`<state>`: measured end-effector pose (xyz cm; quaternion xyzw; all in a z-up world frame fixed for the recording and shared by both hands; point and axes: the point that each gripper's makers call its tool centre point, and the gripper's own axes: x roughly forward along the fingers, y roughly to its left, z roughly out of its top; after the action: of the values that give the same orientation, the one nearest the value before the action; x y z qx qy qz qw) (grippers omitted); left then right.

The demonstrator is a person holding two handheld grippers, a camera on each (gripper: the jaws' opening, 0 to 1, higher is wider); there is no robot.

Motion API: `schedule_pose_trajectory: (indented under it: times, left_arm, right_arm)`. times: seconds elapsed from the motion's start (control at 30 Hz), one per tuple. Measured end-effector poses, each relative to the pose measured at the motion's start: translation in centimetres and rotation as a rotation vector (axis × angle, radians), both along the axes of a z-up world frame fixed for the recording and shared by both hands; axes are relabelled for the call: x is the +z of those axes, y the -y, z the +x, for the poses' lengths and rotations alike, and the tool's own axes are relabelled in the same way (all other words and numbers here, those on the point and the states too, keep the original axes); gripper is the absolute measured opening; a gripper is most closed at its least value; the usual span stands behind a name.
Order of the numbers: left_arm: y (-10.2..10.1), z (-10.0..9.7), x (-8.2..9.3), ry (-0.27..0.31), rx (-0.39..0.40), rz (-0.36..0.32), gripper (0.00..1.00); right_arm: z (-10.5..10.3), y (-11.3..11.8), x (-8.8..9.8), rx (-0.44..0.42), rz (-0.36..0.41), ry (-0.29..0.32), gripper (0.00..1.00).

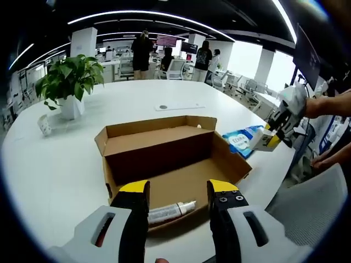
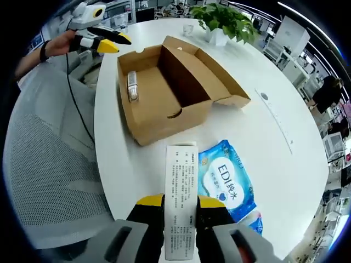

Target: Operate the shoe box by opening the lid, removing the specified soft item, and placing it in the target area until the item is outside and the box remains undamaged.

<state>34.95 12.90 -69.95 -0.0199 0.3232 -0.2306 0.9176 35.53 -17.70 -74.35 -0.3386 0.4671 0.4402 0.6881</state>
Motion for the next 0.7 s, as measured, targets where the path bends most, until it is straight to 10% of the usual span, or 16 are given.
schedule_pose_trajectory:
  times: [0.7]
  left_arm:
    - [-1.1, -1.5, -0.2, -0.019, 0.114, 0.022, 0.43]
  right_arm:
    - [4.3, 7.1, 0.7, -0.012, -0.021, 0.018, 0.17]
